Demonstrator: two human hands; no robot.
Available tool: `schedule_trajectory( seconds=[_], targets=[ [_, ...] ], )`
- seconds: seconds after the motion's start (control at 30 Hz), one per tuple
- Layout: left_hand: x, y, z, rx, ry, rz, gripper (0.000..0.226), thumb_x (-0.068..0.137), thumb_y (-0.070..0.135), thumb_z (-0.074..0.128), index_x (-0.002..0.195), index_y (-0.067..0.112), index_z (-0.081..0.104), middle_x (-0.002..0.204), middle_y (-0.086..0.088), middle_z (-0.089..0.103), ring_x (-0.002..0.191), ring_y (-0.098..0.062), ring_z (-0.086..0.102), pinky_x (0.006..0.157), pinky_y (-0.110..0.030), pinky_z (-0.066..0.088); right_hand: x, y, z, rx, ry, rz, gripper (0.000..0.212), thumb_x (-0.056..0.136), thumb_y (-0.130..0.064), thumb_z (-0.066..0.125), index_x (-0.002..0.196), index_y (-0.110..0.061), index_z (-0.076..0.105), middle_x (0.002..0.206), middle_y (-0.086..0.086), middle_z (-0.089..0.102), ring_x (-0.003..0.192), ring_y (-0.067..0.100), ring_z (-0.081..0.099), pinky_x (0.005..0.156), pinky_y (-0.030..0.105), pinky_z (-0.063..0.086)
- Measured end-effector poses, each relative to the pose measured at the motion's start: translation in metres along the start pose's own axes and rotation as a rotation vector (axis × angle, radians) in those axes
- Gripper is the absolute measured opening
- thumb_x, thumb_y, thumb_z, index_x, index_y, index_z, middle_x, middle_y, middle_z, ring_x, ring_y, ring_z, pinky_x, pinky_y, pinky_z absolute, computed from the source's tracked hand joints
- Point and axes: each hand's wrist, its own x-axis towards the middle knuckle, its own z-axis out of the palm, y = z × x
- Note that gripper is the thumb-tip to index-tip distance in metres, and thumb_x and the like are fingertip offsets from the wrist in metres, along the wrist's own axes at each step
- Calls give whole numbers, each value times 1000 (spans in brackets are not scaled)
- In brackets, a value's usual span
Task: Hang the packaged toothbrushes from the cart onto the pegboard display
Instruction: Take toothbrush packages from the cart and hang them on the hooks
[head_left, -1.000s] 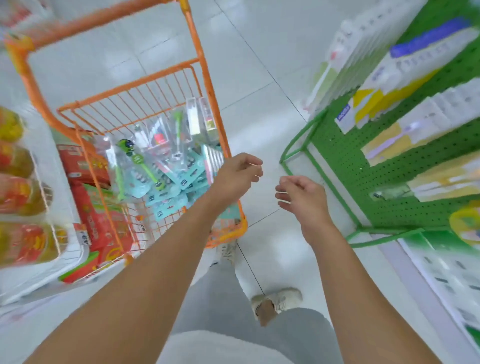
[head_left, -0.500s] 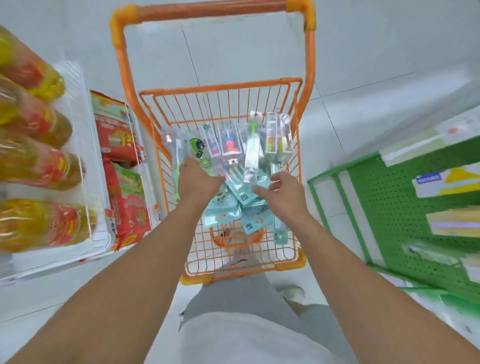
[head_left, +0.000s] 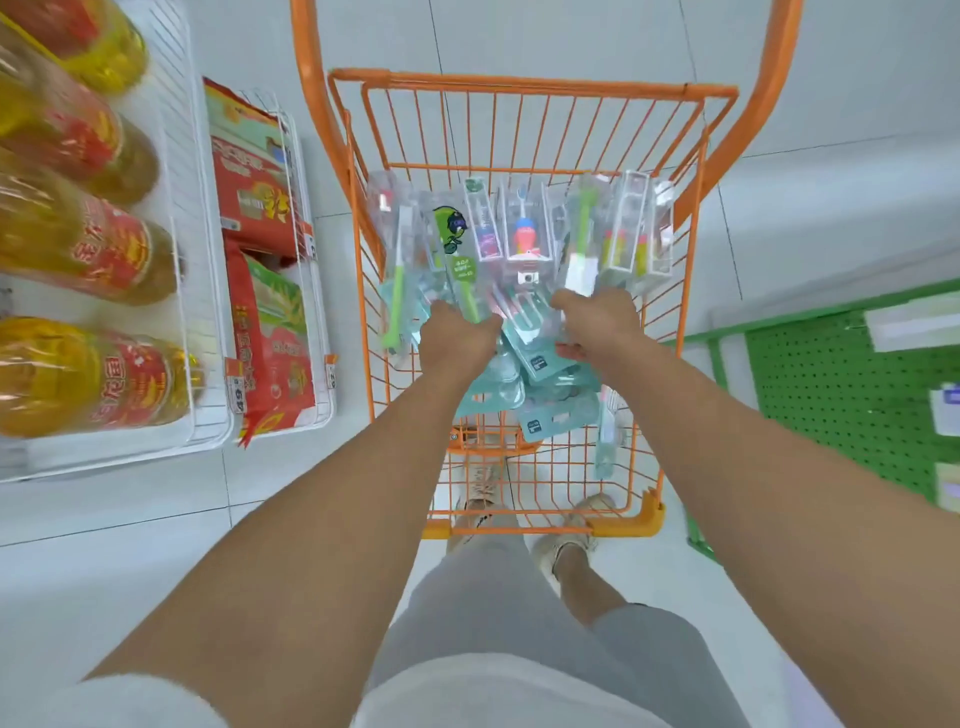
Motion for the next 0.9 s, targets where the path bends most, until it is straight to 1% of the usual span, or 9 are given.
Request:
schedule_trajectory(
  seconds=[0.1, 0.23, 0.33, 0.47, 0.6, 0.67, 0.73, 0.83, 0.9],
  targets=[
    [-18, 8, -17, -402, -94, -108, 48, 86, 41, 74, 118, 12, 55, 99, -2, 59, 75, -19, 61, 76, -42, 63, -32, -4, -23, 326, -160, 69, 23, 97, -19, 57, 113, -3, 57, 88, 18, 67, 76, 27, 69, 76, 37, 63],
    [-52, 19, -47, -691, -274, -144, 49, 90, 36, 73, 132, 18, 55, 109, 0, 59, 82, -18, 65, 74, -30, 62, -80, 7, -58, 593, -403, 98, 21, 103, -22, 46, 113, -6, 54, 102, 23, 70, 74, 24, 66, 66, 28, 55],
    [-69, 22, -62, -529, -259, 98, 35, 92, 30, 72, 125, 30, 60, 110, 0, 66, 80, -13, 69, 75, -30, 57, -99, 21, -76, 709, -495, 109, 30, 102, -29, 45, 123, -9, 51, 94, 17, 67, 62, 18, 55, 53, 22, 47],
    [-72, 37, -70, -173, -239, 378, 45, 80, 34, 83, 118, 41, 60, 121, -2, 59, 112, -20, 64, 83, -39, 60, -104, 24, -99, 815, -503, 107, 28, 99, -37, 46, 121, -19, 45, 79, 8, 54, 49, 12, 38, 41, 18, 32],
    [-80, 64, -63, -112, -147, 530, 48, 69, 34, 91, 106, 23, 62, 99, 10, 64, 88, -4, 63, 68, -15, 52, -113, 29, -125, 957, -456, -5, 29, 92, -33, 55, 110, -11, 59, 90, 11, 66, 63, 16, 54, 57, 22, 46],
    [-81, 76, -58, -192, -140, 553, 46, 65, 31, 93, 99, 20, 65, 95, 8, 68, 82, -6, 64, 75, -23, 55, -121, 40, -143, 1049, -422, -50, 29, 89, -27, 55, 96, -7, 75, 102, 14, 70, 73, 19, 60, 66, 26, 52],
    [-88, 89, -54, -289, -186, 568, 45, 59, 30, 95, 94, 21, 69, 95, 1, 71, 82, -10, 66, 77, -27, 57, -130, 57, -162, 1103, -390, -92, 33, 91, -23, 48, 104, -7, 75, 101, 12, 67, 72, 20, 59, 65, 28, 51],
    [-110, 107, -42, -248, -231, 628, 53, 54, 28, 95, 96, 23, 65, 97, -11, 73, 83, -21, 70, 77, -38, 61, -146, 88, -190, 1029, -317, -133, 41, 97, -45, 47, 120, -15, 64, 84, 1, 57, 56, 13, 50, 55, 26, 40],
    [-130, 119, -29, -195, -267, 715, 60, 56, 19, 97, 104, 18, 60, 91, -20, 71, 84, -36, 71, 75, -48, 59, -158, 111, -206, 985, -271, -159, 48, 88, -55, 56, 120, -19, 59, 78, -2, 56, 53, 11, 49, 55, 23, 39]
  ],
)
